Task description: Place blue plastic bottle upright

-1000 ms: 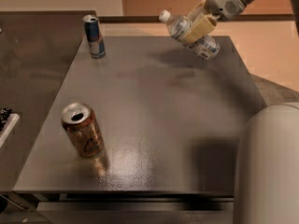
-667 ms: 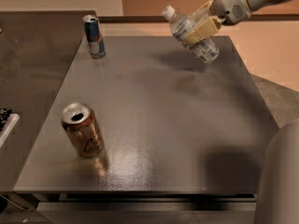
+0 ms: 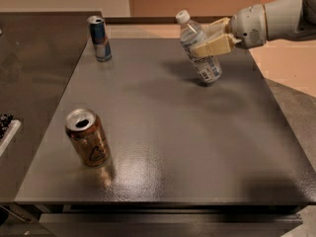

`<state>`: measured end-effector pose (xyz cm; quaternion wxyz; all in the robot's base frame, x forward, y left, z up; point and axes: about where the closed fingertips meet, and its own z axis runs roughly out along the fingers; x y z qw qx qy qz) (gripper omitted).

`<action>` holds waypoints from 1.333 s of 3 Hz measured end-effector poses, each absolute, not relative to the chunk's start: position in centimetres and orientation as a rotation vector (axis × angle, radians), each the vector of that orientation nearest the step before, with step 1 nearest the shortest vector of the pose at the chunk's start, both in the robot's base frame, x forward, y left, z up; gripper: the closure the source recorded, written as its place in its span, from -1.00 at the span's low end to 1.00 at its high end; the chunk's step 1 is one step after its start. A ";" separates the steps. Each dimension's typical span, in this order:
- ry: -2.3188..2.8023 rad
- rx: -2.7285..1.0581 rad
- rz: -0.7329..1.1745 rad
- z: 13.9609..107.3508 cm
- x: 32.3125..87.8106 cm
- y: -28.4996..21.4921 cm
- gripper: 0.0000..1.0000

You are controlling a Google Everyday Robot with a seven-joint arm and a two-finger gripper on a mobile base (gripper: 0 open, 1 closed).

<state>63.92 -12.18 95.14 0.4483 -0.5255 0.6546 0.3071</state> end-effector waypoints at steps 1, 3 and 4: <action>1.568 -1.197 0.840 95.1 62.9 -11.7 1.00; 1.487 -1.066 0.949 96.2 62.5 -10.8 1.00; 1.453 -1.024 0.990 96.3 62.8 -10.4 1.00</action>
Offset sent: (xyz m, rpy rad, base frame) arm -0.0180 0.0075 0.0192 0.3183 0.0050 -0.0504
